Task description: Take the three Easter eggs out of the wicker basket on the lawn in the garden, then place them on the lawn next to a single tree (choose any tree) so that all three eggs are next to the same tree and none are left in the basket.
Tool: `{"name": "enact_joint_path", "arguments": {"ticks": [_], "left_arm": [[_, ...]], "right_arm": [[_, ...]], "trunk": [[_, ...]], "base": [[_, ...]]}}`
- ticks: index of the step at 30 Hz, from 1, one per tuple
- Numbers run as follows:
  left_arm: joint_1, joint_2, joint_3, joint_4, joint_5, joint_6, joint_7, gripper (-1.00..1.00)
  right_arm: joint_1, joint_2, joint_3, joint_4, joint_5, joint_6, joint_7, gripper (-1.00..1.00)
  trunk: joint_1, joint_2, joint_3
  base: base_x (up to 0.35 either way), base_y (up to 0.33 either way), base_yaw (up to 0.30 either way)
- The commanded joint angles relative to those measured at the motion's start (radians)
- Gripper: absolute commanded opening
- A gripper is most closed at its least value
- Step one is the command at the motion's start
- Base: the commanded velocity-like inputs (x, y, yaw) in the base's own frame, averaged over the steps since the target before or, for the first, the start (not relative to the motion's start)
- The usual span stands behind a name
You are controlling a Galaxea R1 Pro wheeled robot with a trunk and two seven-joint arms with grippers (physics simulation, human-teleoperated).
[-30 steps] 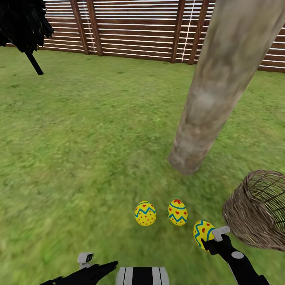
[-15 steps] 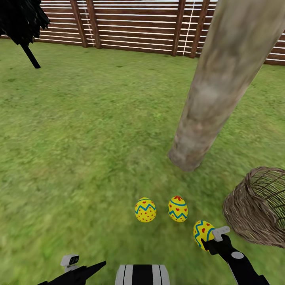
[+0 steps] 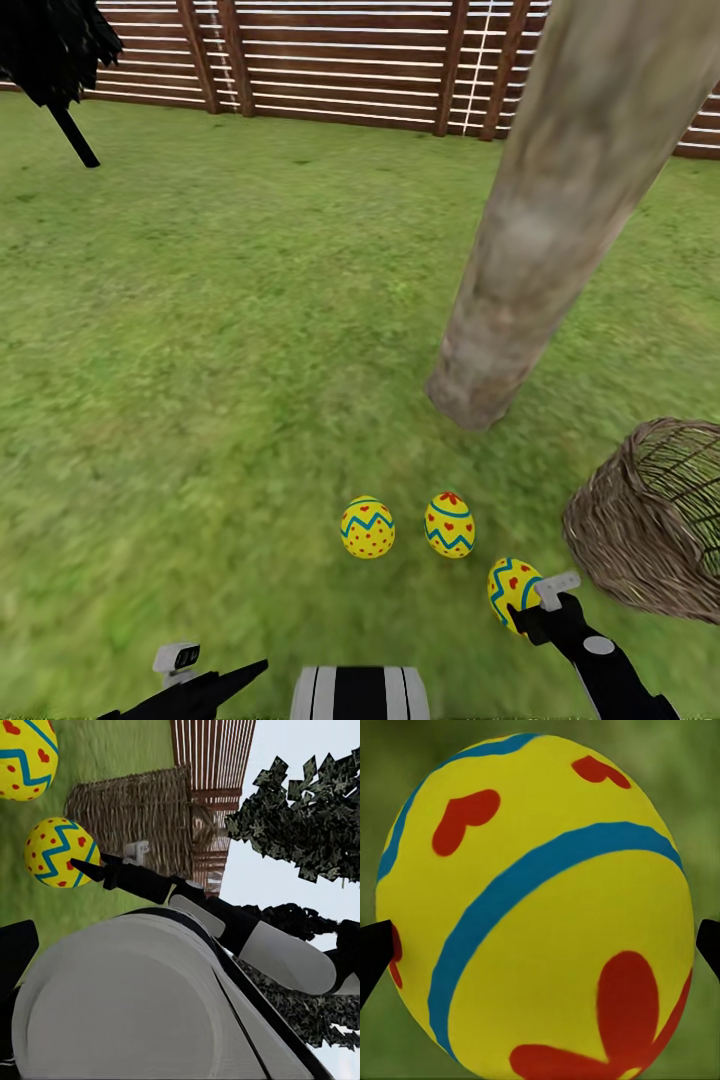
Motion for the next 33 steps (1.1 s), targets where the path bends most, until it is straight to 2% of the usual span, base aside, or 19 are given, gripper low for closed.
{"name": "enact_joint_path", "arguments": {"ticks": [1, 17, 19, 20, 27, 33], "left_arm": [[0.0, 0.001, -0.004, 0.0, 0.008, 0.011, -0.001, 1.0], [0.0, 0.001, -0.004, 0.0, 0.008, 0.011, -0.001, 1.0], [0.0, 0.001, -0.004, 0.0, 0.008, 0.011, -0.001, 1.0], [0.0, 0.001, -0.004, 0.0, 0.008, 0.011, -0.001, 1.0], [-0.001, 0.001, -0.004, 0.0, 0.008, 0.011, 0.0, 1.0], [0.0, 0.001, -0.004, 0.0, 0.008, 0.011, 0.002, 1.0]], "right_arm": [[0.0, 0.001, -0.005, -0.002, 0.007, 0.002, 0.008, -1.0], [0.0, 0.001, -0.005, -0.002, 0.007, -0.003, 0.008, -1.0], [0.0, 0.001, -0.005, -0.002, 0.007, -0.003, 0.008, -1.0], [0.0, 0.001, -0.005, -0.002, 0.007, -0.004, 0.008, 1.0], [-0.001, 0.001, -0.006, -0.003, 0.003, -0.006, 0.009, 1.0], [0.0, 0.001, -0.006, -0.003, 0.003, -0.006, 0.009, 1.0]], "trunk": [[0.0, -0.001, -0.005], [0.007, -0.004, -0.066], [0.007, -0.004, -0.066], [0.007, -0.004, -0.066], [0.007, -0.004, -0.066], [0.005, -0.003, -0.043]], "base": [[0.0, 0.0, 0.0], [0.0, 0.0, 0.0], [0.0, 0.0, 0.0], [0.0, 0.0, 0.0], [0.0, 0.0, 0.0], [0.0, 0.0, 0.0]]}}
